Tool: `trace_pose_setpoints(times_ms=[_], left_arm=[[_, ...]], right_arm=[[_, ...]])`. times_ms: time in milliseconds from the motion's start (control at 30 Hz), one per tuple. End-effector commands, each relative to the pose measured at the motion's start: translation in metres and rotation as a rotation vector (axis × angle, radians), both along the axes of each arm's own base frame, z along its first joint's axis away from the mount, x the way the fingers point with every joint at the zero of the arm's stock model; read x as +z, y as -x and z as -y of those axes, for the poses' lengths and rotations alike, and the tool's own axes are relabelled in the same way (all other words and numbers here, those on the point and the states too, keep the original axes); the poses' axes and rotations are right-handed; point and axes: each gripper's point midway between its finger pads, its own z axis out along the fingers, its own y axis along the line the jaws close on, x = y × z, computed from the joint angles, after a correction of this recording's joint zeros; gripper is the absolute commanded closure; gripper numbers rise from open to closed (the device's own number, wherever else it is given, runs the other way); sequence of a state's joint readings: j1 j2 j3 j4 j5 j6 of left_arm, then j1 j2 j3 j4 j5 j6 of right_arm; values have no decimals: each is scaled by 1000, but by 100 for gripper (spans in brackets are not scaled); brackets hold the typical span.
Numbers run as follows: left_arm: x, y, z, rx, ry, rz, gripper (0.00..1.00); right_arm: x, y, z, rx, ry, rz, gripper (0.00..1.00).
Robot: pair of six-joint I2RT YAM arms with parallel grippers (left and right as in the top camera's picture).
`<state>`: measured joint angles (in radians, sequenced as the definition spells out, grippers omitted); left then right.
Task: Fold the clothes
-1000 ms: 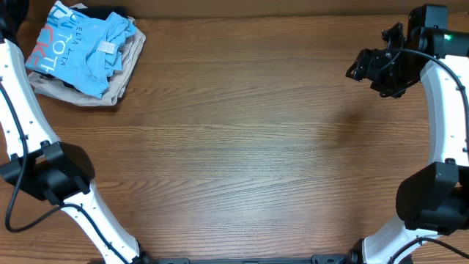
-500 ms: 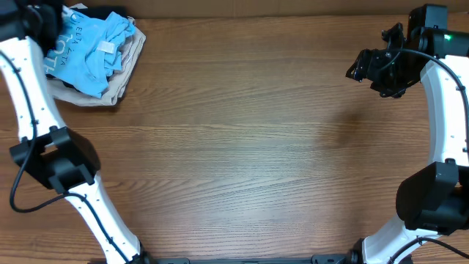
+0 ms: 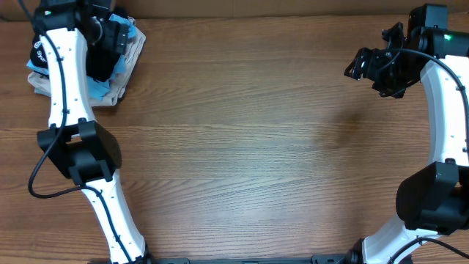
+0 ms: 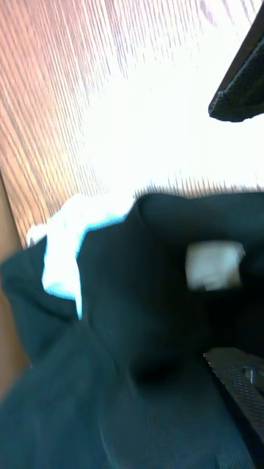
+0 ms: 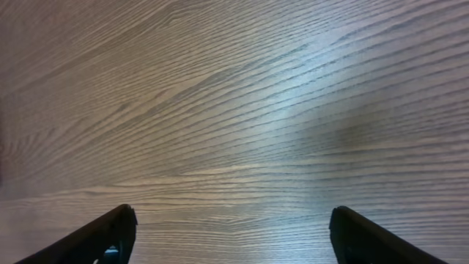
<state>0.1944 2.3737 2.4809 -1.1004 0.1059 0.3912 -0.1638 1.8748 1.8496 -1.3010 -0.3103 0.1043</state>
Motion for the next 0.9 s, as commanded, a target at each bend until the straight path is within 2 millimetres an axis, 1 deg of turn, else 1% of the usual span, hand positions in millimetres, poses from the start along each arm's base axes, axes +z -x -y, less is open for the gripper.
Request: trace_pose_setpoints(times_ms=[0, 100, 133, 167, 200, 300, 333, 400, 467, 567, 600, 667, 733, 767, 800, 867], left_arm=[[17, 0, 5, 18, 29, 36, 0], [30, 0, 5, 77, 69, 58, 0], [38, 2, 8, 87, 84, 65, 0], [48, 5, 13, 88, 111, 71, 0], [57, 9, 20, 81, 143, 74, 0], [94, 29, 51, 49, 286, 83, 0], [110, 39, 62, 40, 343, 86, 0], [130, 55, 79, 38, 419, 80, 0], [145, 68, 91, 45, 470, 72, 0], [153, 72, 97, 34, 470, 85, 0], [153, 72, 97, 34, 468, 85, 0], [151, 72, 96, 40, 462, 81, 0], [151, 72, 96, 40, 462, 79, 0], [151, 72, 96, 40, 462, 79, 0], [151, 72, 96, 40, 462, 79, 0], [151, 72, 96, 40, 462, 79, 0]], right_arm=[[11, -3, 0, 0, 7, 35, 9], [12, -5, 1, 0, 10, 45, 7], [14, -7, 1, 0, 13, 53, 5], [19, -7, 2, 1, 17, 60, 0], [23, -6, 2, 7, 22, 66, 0], [56, -5, 10, 12, 75, 110, 0], [74, -3, 14, 2, 105, 136, 0], [106, 3, 19, -14, 148, 188, 0], [147, 14, 22, -32, 187, 262, 0], [197, 34, 19, -41, 205, 372, 0], [215, 44, 17, -44, 211, 416, 0], [249, 55, 16, -53, 229, 531, 0], [272, 66, 14, -58, 240, 607, 0], [280, 71, 13, -60, 243, 634, 0], [286, 75, 12, -63, 244, 655, 0], [295, 82, 1, -84, 154, 678, 0]])
